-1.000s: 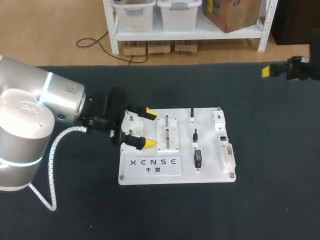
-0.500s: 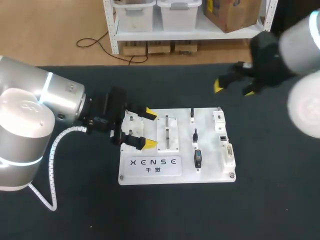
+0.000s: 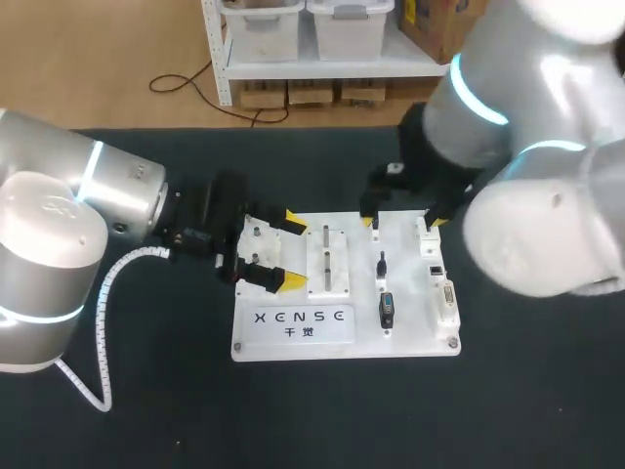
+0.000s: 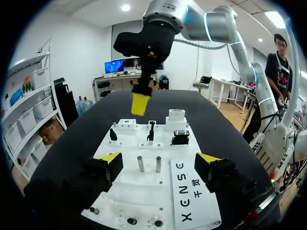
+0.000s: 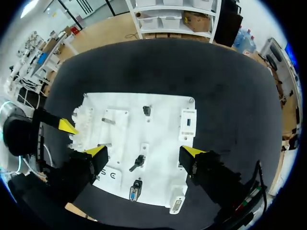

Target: Insert the Ethernet cable into its matching sockets.

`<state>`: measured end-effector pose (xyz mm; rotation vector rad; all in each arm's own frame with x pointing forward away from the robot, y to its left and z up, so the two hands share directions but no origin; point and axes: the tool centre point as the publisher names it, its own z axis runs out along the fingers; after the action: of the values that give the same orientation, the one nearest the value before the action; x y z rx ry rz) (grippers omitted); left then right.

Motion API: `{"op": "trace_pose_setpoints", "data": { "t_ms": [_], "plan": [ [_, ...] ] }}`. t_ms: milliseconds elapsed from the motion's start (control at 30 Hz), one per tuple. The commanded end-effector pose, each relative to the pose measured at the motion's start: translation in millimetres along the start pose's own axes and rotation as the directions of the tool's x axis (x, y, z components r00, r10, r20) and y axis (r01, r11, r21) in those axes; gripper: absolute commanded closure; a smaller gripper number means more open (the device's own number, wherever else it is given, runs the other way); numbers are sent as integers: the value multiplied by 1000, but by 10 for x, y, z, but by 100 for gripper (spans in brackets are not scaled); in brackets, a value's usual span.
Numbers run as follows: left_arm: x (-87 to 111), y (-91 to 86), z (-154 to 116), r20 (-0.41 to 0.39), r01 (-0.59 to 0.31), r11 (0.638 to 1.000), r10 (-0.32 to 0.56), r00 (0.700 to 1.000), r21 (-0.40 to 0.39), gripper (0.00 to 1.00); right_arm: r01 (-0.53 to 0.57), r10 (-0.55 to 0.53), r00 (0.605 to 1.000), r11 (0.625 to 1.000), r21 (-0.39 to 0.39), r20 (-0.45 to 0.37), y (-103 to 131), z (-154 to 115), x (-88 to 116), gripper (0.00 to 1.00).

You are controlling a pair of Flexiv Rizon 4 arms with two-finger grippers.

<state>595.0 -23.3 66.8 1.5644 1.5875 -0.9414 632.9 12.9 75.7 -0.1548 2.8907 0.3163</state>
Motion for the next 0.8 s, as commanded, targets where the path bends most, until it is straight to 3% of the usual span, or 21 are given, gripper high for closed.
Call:
{"op": "trace_pose_setpoints", "data": {
  "t_ms": [33, 467, 800],
  "plan": [
    [14, 2, 3, 4, -2, 1000, 2, 1000, -1, 0, 0, 2, 1000, 980, 197, -9, 64, 117, 81, 0],
    [14, 2, 3, 4, -2, 1000, 2, 1000, -1, 0, -6, 24, 997, 973, 231, -71, 34, 358, 234, 0],
    [14, 2, 3, 4, -2, 1000, 2, 1000, -1, 0, 21, 4, 994, 976, 215, -113, 53, 456, 304, 0]
  ]
}}
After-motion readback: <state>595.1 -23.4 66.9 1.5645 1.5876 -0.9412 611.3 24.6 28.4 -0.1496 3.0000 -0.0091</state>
